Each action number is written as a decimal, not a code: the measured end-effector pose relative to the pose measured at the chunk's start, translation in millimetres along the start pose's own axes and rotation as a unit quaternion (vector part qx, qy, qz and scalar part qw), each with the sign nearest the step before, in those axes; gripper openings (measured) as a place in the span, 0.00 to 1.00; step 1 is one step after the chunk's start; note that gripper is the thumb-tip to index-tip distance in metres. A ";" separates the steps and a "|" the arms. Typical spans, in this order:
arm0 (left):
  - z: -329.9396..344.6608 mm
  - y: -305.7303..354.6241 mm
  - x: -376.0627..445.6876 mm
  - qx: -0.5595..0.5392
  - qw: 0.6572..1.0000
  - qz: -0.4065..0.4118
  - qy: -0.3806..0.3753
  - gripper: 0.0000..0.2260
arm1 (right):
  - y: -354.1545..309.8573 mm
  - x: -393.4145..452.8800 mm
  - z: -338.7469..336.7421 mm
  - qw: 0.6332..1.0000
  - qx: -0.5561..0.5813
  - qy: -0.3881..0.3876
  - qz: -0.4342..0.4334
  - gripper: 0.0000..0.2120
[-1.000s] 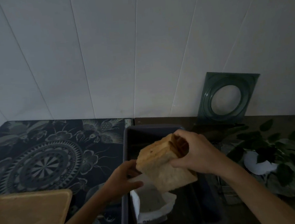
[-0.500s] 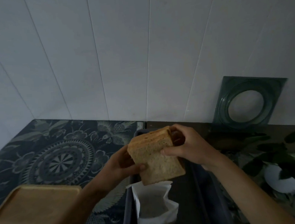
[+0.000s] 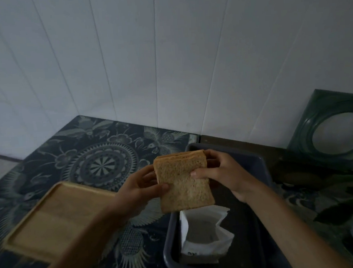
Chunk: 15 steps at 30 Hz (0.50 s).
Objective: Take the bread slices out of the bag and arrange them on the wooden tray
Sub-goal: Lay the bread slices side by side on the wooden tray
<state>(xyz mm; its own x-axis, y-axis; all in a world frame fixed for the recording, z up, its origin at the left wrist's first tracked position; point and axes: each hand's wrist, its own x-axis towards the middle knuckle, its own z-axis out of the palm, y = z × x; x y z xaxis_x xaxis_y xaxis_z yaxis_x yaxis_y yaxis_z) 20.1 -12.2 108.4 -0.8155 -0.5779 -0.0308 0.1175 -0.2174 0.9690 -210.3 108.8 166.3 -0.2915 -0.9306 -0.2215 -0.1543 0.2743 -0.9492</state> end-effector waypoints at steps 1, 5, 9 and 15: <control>-6.1 1.3 -3.6 -0.005 1.000 -0.002 0.002 0.23 | -1.3 2.5 6.7 1.000 0.002 -0.003 0.001 0.26; -39.1 5.9 -18.0 -0.002 1.000 -0.013 -0.006 0.23 | -6.0 12.2 36.3 1.000 0.013 -0.008 0.008 0.26; -79.0 11.7 -30.4 -0.002 0.999 -0.031 -0.019 0.25 | -9.2 21.9 73.1 1.000 0.024 -0.003 0.019 0.22; -140.6 20.3 -44.4 0.019 0.998 -0.054 -0.028 0.23 | -12.9 38.1 132.4 0.998 0.044 0.005 0.041 0.24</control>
<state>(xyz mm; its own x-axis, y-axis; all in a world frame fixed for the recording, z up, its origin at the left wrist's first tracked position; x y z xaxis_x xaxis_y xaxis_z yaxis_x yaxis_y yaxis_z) 138.3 -101.6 95.0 -0.8526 -0.5078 -0.1237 0.0054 -0.2452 0.9695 -94.4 37.7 140.5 -0.3084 -0.9038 -0.2967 -0.0470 0.3260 -0.9442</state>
